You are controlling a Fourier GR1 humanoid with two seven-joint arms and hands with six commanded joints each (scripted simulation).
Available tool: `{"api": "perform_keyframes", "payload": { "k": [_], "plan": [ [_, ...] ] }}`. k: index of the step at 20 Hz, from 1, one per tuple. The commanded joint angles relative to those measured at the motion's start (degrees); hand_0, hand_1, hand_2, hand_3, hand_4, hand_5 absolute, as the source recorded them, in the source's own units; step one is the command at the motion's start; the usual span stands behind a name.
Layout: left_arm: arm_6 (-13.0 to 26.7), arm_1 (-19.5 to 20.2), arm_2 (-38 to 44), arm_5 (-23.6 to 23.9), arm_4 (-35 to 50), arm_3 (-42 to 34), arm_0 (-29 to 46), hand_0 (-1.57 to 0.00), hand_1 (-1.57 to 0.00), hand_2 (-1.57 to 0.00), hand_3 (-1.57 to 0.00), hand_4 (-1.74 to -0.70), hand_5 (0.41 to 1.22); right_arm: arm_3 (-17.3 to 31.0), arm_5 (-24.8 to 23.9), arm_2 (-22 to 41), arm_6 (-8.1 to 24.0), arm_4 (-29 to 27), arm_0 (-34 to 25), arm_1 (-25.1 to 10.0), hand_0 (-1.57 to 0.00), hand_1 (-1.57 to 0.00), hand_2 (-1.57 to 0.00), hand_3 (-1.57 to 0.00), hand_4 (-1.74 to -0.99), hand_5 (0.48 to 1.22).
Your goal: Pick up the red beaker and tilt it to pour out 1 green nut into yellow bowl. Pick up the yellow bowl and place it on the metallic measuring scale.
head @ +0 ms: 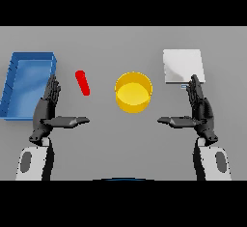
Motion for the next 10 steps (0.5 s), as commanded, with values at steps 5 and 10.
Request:
{"api": "perform_keyframes", "payload": {
  "k": [5,10],
  "plan": [
    [-0.07,0.36,0.27,-0.20,0.32,0.02,0.05,0.00,0.00,0.00,0.00,-1.09,0.623,-0.45,0.27,-0.07,-0.27,-0.28,0.65,-0.30,0.00,0.00,0.00,0.00,-1.128,0.660],
    [-2.16,2.27,-4.79,0.82,-7.47,-6.51,6.01,0.00,0.00,0.00,0.00,-1.09,0.615,-5.40,-2.77,7.00,-9.44,13.91,6.48,-2.92,0.00,0.00,0.00,0.00,-1.126,0.666]
  ]
}}
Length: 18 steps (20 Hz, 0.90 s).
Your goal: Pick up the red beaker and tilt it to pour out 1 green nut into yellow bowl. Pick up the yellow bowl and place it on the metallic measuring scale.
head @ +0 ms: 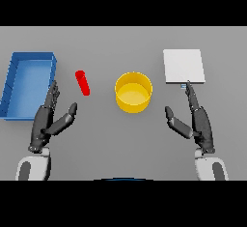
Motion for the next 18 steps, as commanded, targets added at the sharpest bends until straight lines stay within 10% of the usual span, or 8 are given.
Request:
{"api": "perform_keyframes", "payload": {
  "k": [1,5,18],
  "plan": [
    [0.72,-0.21,-0.68,-0.10,-0.37,-0.84,0.97,0.00,0.00,0.00,0.00,-1.10,0.615,-0.67,-0.19,0.87,0.82,1.00,0.07,0.33,0.00,0.00,0.00,0.00,-1.126,0.668],
    [4.44,0.58,-0.68,0.18,-1.67,0.49,-1.37,0.00,0.00,0.00,0.00,-1.09,0.612,-1.78,-0.23,0.57,1.59,0.92,0.86,-0.09,0.00,0.00,0.00,0.00,-1.121,0.658],
    [-1.91,-0.55,3.74,3.31,-3.02,23.49,-18.66,0.00,0.00,0.00,0.00,-1.16,0.631,-1.89,0.89,-0.61,2.61,-1.93,-0.16,0.17,0.00,0.00,0.00,0.00,-1.230,0.666]
  ]
}}
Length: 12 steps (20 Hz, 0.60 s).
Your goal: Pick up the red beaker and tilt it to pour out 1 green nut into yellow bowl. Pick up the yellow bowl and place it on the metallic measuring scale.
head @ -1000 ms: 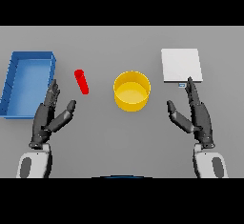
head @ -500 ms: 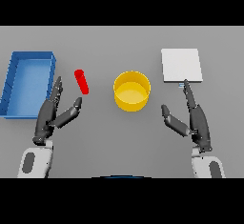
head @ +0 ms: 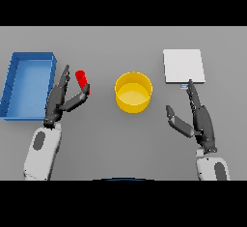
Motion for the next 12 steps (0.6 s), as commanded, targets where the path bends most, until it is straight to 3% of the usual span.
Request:
{"api": "perform_keyframes", "payload": {
  "k": [1,12],
  "plan": [
    [-0.77,-0.25,0.51,0.26,0.24,1.66,-1.56,0.00,0.00,0.00,0.00,-1.18,0.635,-0.04,-0.02,0.40,0.07,0.40,0.15,0.18,0.00,0.00,0.00,0.00,-1.233,0.666],
    [-8.81,-1.43,2.78,4.52,-2.65,19.95,-14.08,0.00,0.00,0.00,0.00,-1.26,0.676,-1.01,0.69,0.19,-0.92,-0.34,1.18,-0.26,0.00,0.00,0.00,0.00,-1.266,0.692]
  ]
}}
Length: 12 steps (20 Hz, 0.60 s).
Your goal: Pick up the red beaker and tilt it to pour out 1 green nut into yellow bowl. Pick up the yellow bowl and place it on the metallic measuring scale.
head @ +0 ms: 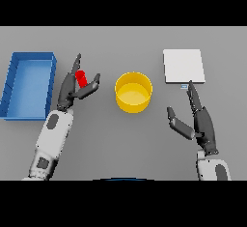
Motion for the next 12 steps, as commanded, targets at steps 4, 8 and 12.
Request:
{"api": "perform_keyframes", "payload": {
  "k": [4,8,12],
  "plan": [
    [-2.95,-0.63,1.03,1.66,-0.07,3.52,-2.34,0.00,-0.02,-0.04,0.00,-1.30,0.715,-0.38,-0.49,-0.49,0.53,0.17,-0.18,-0.41,0.00,0.00,0.00,0.00,-1.259,0.691],
    [-4.87,-1.67,2.47,3.82,0.35,6.13,-3.49,-0.77,-0.80,-0.79,-0.58,-1.48,0.933,-0.16,-0.66,0.21,0.70,1.15,-0.16,-0.14,0.00,0.00,0.00,0.00,-1.245,0.692],
    [-8.19,-2.60,2.83,3.52,0.75,7.54,-4.43,-1.24,-1.25,-1.25,-1.11,-1.57,1.103,0.84,-1.32,-0.01,1.40,1.20,-1.29,0.51,0.00,0.00,0.00,0.00,-1.233,0.686]
  ]
}}
